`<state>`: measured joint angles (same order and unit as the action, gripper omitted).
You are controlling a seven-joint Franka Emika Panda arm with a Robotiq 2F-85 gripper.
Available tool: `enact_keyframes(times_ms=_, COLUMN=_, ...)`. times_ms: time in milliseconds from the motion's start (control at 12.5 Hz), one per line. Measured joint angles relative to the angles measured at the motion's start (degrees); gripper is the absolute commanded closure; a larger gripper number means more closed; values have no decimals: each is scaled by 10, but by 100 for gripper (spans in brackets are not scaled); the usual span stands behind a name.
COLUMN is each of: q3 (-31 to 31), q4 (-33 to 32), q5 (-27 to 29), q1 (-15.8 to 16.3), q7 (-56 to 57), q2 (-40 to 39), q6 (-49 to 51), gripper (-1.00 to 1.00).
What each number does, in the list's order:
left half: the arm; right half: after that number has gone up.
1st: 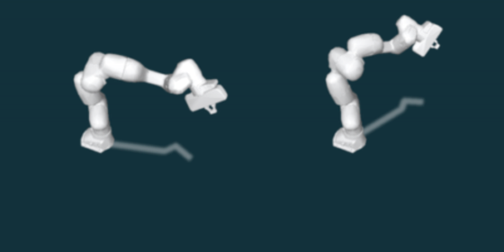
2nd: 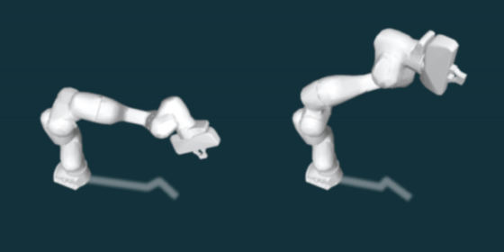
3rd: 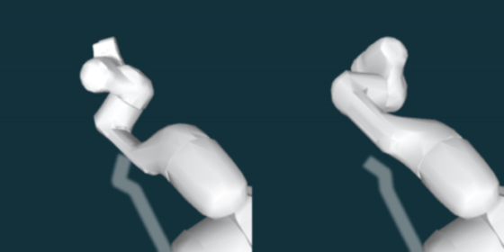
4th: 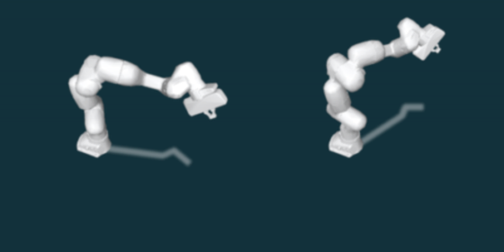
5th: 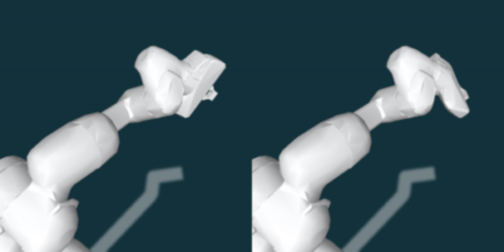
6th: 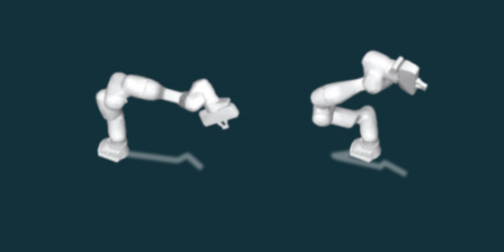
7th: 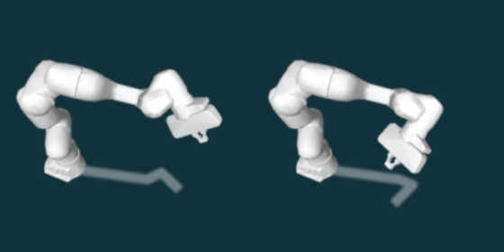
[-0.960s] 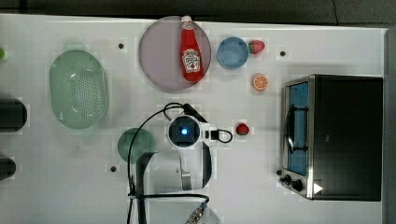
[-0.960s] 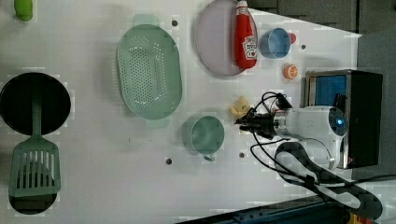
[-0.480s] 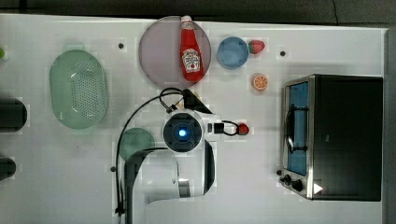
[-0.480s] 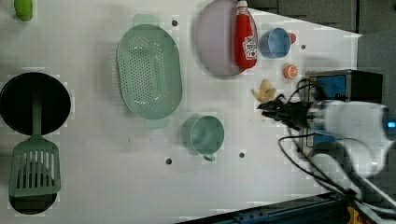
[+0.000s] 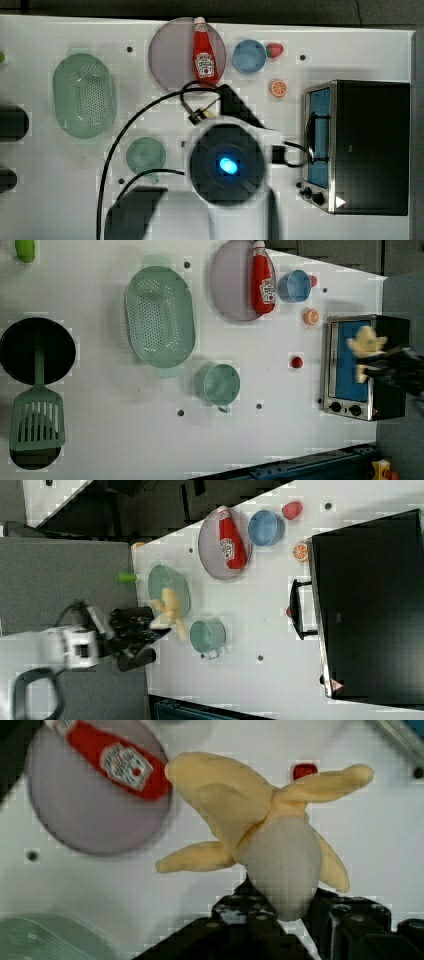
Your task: Pick banana from table and place on oven.
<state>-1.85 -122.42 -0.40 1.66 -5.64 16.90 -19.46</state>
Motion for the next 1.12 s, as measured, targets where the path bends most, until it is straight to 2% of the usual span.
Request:
enact_keyframes(times_ms=240, q3=-62, q4=96, q5=-18, q1=0, q7=9, q2=-4, q6=27, gripper=51)
enact_keyframes(times_ms=320, q3=-80, q4=110, q5=-20, q1=-7, q7=29, q2=-11, q6=35, gripper=51)
enact_keyframes(times_ms=560, q3=-153, q4=107, q5=-19, q1=-14, q7=111, q2=-39, q6=47, gripper=51)
enact_keyframes(times_ms=800, q3=-229, q4=76, q5=-12, q1=-17, q7=225, q2=-94, q6=40, gripper=51)
enact_keyframes(times_ms=1120, q3=-326, q4=73, q5=-29, q1=-22, q7=404, q2=-199, q6=-96, gripper=51)
